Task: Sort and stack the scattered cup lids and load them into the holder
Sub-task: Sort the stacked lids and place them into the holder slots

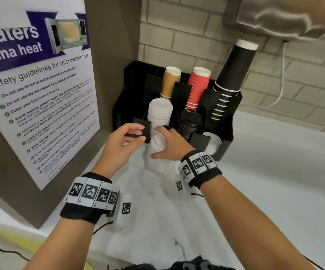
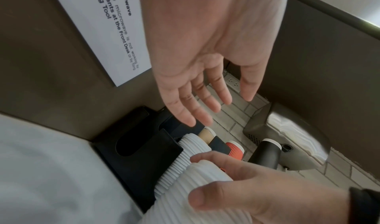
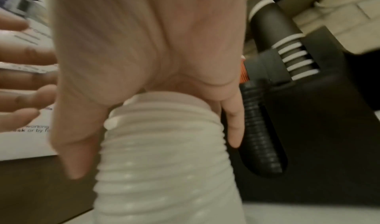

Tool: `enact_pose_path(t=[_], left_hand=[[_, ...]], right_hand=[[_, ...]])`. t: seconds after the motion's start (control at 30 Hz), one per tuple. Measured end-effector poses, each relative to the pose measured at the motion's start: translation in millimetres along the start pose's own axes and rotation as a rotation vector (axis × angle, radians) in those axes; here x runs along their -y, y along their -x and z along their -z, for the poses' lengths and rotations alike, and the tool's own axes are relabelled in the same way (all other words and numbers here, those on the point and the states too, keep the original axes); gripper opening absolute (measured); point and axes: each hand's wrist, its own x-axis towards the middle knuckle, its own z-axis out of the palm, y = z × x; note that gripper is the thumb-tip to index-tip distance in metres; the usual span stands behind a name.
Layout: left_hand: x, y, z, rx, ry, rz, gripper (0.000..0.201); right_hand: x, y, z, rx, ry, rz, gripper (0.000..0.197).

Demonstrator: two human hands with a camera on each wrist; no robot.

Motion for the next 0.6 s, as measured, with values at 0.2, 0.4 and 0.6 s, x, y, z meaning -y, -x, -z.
enact_pose_path(t=[0.2, 0.4, 0.6], left_hand=[[2, 2, -2, 0.012, -0.031, 0.058, 0.046], [-1, 8, -27, 0.181, 0.116, 0.058, 0.104], [-7, 7, -39, 0.229, 0.201, -0.052, 0.099]], right_hand=[[3, 7, 18, -0.173, -0.103, 0.009, 0.087], [22, 45, 39, -0.225, -0.692, 0.125, 0.058], [21, 72, 36, -0.163, -0.969, 0.179, 0.051]])
